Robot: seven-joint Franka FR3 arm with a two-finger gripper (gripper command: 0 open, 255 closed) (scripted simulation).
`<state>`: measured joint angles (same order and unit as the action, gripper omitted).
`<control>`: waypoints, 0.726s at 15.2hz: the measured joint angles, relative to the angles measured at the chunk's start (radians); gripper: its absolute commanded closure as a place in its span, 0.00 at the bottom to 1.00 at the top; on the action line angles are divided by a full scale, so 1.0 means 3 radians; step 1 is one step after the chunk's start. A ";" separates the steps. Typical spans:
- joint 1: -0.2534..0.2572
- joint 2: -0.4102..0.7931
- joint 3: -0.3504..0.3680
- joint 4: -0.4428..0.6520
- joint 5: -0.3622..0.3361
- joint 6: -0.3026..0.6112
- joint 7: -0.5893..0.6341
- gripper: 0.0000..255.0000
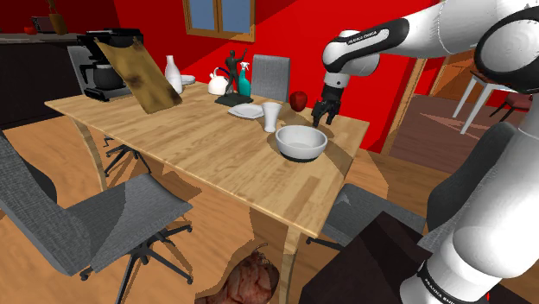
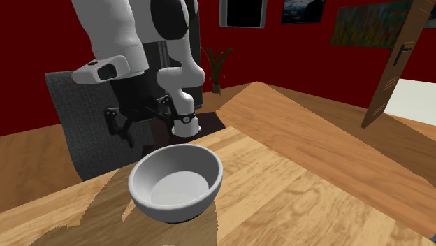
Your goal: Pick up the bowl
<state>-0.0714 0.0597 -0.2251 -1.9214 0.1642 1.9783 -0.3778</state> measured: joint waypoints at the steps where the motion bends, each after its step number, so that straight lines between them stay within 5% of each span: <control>1: -0.0021 0.0144 -0.0013 0.0103 0.0038 0.0020 -0.0050 0.00; 6: -0.0166 0.0791 -0.0055 0.0702 0.0196 -0.0038 -0.0271 0.00; 11: -0.0184 0.0941 -0.0042 0.0685 0.0245 0.0110 -0.0321 0.00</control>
<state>-0.1267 0.3420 -0.2378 -1.7159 0.2377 2.0113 -0.4740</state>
